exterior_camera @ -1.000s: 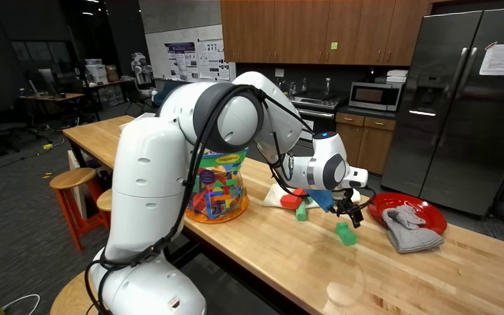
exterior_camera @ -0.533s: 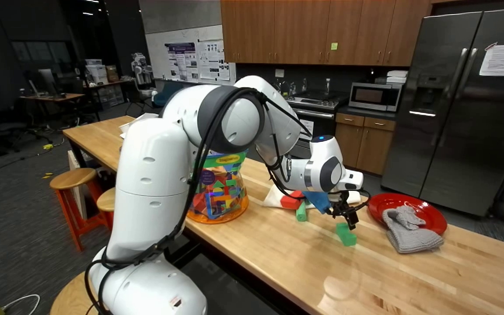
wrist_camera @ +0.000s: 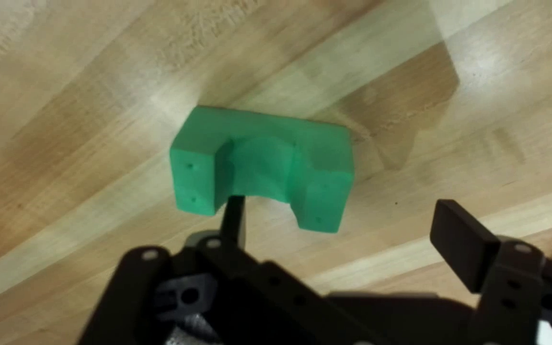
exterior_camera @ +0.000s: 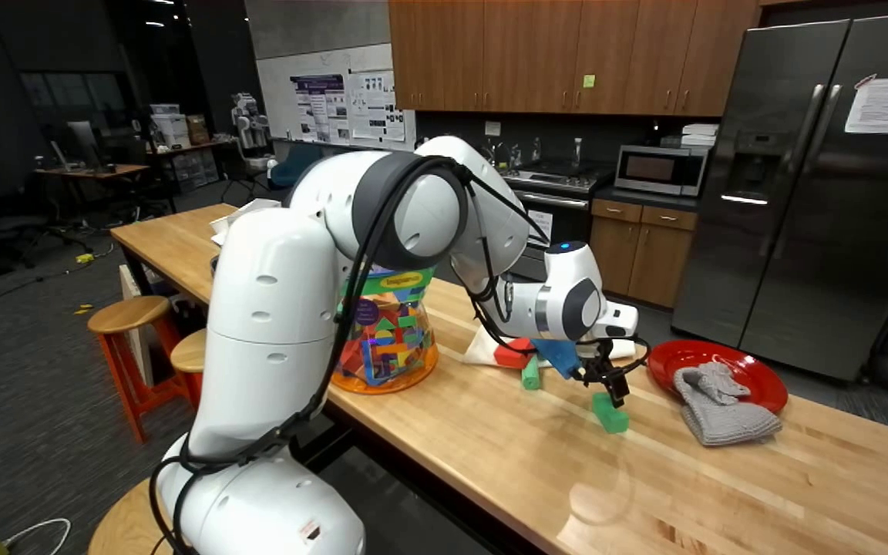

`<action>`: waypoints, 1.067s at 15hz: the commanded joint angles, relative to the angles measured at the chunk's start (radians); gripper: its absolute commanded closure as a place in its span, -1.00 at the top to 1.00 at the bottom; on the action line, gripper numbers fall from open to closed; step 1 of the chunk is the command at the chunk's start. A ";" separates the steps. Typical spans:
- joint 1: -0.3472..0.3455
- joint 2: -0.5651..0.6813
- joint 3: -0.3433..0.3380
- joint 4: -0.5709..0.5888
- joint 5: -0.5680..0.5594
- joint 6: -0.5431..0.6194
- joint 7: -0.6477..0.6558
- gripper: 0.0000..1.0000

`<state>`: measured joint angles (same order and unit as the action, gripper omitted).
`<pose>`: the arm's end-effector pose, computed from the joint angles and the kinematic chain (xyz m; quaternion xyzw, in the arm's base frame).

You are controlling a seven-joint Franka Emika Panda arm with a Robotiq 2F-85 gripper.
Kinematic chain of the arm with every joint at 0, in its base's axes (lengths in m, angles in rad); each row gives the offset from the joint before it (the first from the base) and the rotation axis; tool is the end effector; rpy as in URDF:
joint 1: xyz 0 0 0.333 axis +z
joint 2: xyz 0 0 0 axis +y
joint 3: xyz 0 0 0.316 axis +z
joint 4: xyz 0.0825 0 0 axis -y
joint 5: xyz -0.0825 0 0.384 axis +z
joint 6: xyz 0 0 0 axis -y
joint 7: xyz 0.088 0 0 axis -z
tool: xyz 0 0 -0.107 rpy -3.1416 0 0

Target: Put one green block in the clear bag.

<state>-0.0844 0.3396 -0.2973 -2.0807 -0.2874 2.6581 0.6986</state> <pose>0.5703 -0.2139 0.2934 0.9042 -0.3892 0.1382 0.1084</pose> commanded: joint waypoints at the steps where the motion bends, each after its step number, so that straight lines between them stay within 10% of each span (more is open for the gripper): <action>1: 0.018 0.010 -0.018 0.010 0.015 -0.011 0.001 0.36; 9: 0.021 0.016 -0.022 0.015 0.010 -0.022 -0.002 -0.87; 16: 0.031 -0.048 -0.024 0.002 -0.018 -0.108 -0.058 -0.88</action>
<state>-0.0672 0.3449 -0.3089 -2.0646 -0.2928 2.6141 0.6840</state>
